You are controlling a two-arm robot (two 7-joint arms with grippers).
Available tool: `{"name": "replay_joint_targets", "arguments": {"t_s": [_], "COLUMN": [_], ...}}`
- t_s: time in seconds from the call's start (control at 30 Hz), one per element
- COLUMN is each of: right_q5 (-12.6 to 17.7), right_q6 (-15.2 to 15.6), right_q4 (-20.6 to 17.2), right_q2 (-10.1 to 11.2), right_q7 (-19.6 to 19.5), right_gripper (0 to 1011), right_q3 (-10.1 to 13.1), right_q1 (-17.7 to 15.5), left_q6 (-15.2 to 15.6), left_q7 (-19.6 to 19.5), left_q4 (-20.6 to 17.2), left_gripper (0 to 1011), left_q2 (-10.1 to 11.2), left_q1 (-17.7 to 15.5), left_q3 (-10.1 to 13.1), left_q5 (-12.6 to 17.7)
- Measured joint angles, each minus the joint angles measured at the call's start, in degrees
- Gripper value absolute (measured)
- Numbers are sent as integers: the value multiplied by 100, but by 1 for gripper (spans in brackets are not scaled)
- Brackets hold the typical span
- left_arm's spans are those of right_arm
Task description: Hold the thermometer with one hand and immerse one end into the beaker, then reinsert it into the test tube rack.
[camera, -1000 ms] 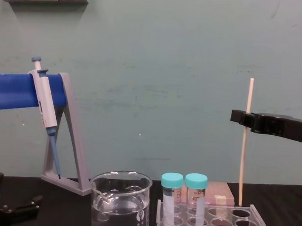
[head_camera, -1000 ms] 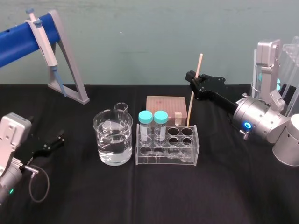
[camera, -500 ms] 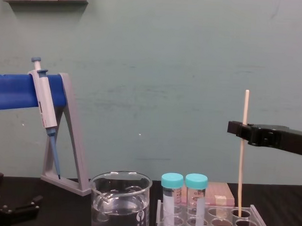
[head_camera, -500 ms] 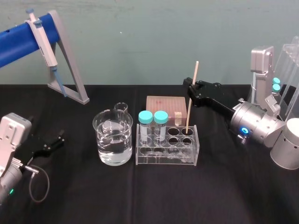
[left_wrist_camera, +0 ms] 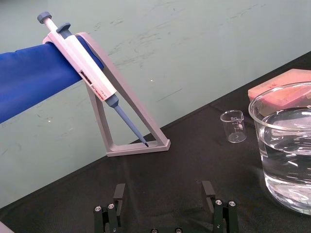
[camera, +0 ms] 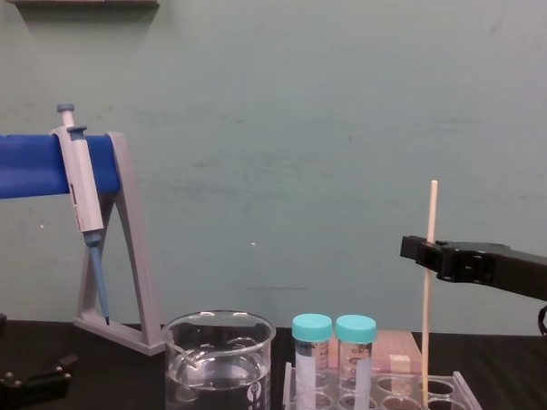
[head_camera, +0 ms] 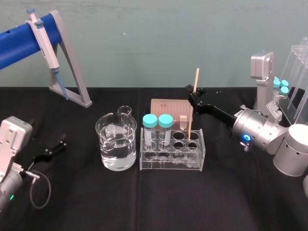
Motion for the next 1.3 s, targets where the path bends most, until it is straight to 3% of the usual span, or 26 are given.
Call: {"name": "replay_joint_targets", "arguments": {"t_s": [0.87,1.3], "right_q5": [-47,-87], "right_q6": [117,99], "right_q4": [-191,17], "right_q2": [99,59], "right_q7": [-23,23], "right_gripper": [52,52], "right_q3": [56,-5], "right_q1": [-88,-90], "left_q6": [0,0], "left_q7": [0,0], "left_q4": [0,0], "left_gripper": [1004,1004], "left_q2": [0,0], "left_q1": [0,0], "left_q3": [0,0], "left_q5": [0,0]}}
